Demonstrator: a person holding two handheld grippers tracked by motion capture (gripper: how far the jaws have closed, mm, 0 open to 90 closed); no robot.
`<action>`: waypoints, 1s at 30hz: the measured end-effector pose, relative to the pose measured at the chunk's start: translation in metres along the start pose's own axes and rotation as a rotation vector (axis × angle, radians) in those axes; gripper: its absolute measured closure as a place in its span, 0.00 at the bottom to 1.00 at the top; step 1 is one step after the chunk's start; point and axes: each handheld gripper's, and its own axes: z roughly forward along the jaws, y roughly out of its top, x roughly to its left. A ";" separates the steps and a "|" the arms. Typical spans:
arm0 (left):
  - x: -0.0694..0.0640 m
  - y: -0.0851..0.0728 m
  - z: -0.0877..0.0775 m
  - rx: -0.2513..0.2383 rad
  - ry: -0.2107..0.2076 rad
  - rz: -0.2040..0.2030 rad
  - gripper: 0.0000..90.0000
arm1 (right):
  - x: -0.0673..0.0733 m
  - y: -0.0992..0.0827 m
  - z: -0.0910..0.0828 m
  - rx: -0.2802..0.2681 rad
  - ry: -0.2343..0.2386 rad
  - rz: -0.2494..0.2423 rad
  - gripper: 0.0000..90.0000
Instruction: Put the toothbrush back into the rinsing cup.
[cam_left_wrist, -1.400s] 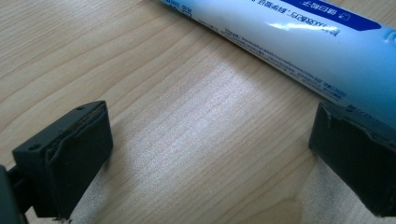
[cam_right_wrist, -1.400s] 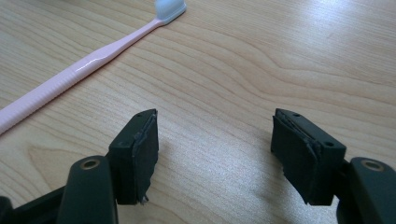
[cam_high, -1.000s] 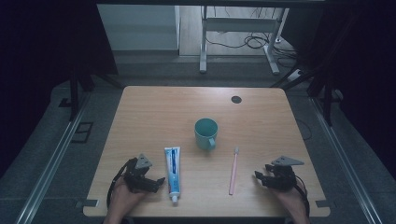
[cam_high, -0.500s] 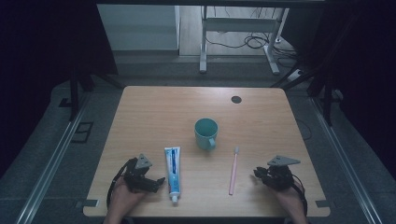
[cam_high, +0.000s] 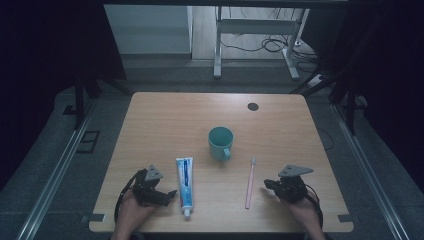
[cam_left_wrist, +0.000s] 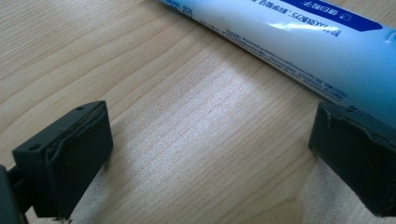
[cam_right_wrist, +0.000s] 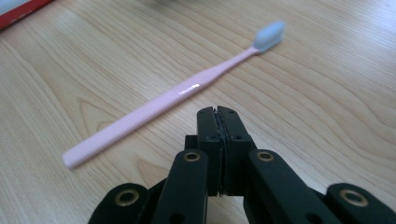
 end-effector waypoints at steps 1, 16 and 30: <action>0.000 0.000 0.000 0.000 0.000 -0.001 0.00 | 0.001 0.001 0.001 0.000 0.002 -0.004 0.98; 0.000 0.000 0.000 -0.001 0.001 -0.003 0.00 | 0.016 0.013 0.012 0.000 0.040 -0.039 0.97; 0.000 0.001 0.001 -0.001 0.002 -0.005 0.00 | 0.037 0.020 0.029 0.008 0.102 -0.057 0.98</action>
